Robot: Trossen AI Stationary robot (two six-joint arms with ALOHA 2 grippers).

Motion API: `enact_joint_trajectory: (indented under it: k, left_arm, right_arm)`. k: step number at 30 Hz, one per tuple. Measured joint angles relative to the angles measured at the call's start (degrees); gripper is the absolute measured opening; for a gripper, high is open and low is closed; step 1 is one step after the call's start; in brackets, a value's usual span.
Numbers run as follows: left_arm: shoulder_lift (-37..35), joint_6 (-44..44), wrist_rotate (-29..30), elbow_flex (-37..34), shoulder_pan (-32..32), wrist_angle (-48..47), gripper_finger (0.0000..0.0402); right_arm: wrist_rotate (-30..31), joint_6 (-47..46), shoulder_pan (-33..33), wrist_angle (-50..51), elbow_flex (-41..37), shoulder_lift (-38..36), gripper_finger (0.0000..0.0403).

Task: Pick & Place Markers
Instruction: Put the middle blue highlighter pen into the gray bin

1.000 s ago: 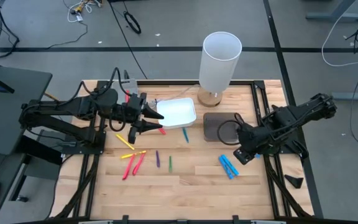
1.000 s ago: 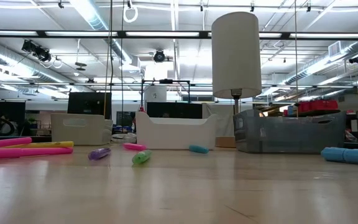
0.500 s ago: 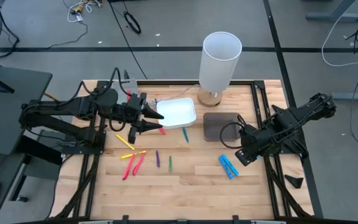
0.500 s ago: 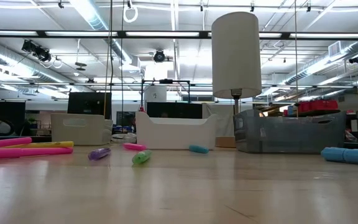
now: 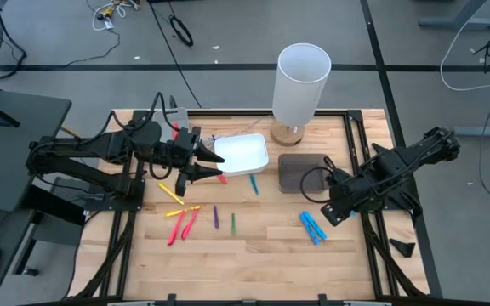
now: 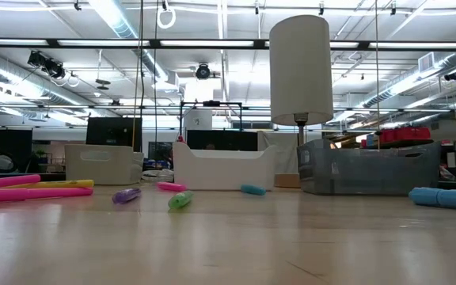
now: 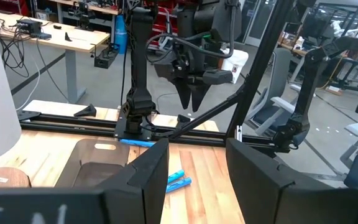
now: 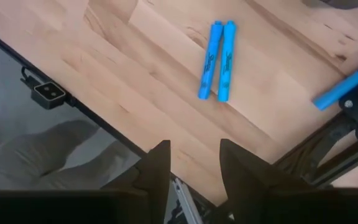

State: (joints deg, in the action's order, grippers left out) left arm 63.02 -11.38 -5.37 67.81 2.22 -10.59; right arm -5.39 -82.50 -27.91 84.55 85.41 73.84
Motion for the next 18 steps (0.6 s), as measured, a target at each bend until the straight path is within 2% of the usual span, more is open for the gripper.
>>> enact_joint_trajectory:
  k: [10,18]
  left_arm:
    - [0.00,0.00,0.00,0.00,0.00,-0.02,0.0165]
    - [0.00,0.00,0.00,0.00,-0.02,-0.06,0.0165]
  right_arm:
    - [-0.02,0.31,-1.34,-7.05,-11.06,0.04,0.0139]
    - [0.38,-2.19,-3.55,-23.20,-22.57,0.02,0.0139]
